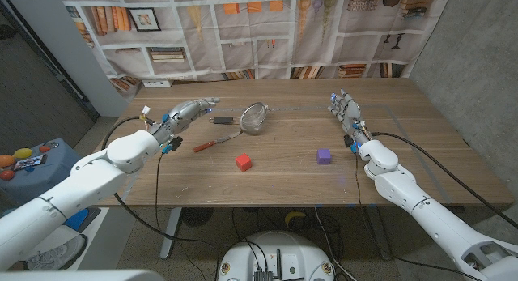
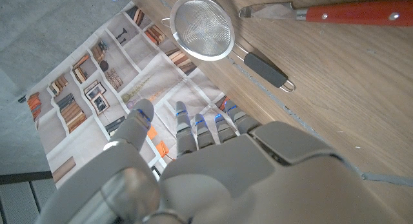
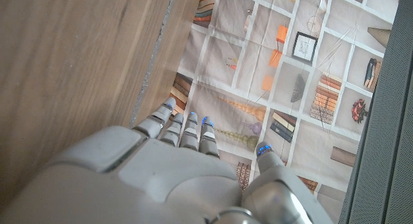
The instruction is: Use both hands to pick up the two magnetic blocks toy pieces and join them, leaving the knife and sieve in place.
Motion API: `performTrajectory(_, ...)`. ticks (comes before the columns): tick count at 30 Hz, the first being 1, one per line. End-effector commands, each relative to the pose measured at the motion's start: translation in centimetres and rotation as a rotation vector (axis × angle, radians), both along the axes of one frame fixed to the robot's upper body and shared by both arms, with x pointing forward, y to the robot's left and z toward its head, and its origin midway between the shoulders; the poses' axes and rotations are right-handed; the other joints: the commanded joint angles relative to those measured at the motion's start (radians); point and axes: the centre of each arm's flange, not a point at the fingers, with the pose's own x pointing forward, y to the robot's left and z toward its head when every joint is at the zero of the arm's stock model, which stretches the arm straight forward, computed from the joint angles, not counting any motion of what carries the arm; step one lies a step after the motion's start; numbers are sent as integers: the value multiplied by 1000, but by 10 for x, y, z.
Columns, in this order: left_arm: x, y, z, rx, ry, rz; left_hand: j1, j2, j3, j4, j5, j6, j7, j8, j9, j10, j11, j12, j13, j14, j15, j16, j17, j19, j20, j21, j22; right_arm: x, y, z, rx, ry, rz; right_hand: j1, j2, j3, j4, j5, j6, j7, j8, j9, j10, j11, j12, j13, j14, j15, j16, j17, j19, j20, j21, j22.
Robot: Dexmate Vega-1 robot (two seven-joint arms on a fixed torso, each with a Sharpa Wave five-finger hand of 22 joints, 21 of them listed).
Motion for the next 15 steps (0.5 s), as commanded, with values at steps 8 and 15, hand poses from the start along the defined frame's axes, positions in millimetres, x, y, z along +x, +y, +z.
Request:
performTrajectory(8, -53, -6, 20, 381, -131, 164, 31, -8, -14, -2, -4, 51, -28, -1, 6, 28, -15, -1, 1, 25, -49, 4, 1, 50, -17, 13, 3, -5, -1, -11, 12, 19, -13, 0, 2, 0, -1, 5, -7, 5, 1, 2, -5, -5, -2, 0, -4, -11, -3, -2, -10, -29, -13, 5)
performTrajectory(15, -61, -14, 24, 502, -145, 174, 45, -22, -19, -8, -4, 48, -43, -8, 6, 27, -20, -5, 1, 21, -60, 0, 1, 57, -23, 11, 3, -7, -3, -16, 27, 16, -22, 0, 3, -1, -3, 4, -7, 5, 1, 2, -5, -5, -3, 0, -4, -8, -3, -3, -9, -28, -16, 5)
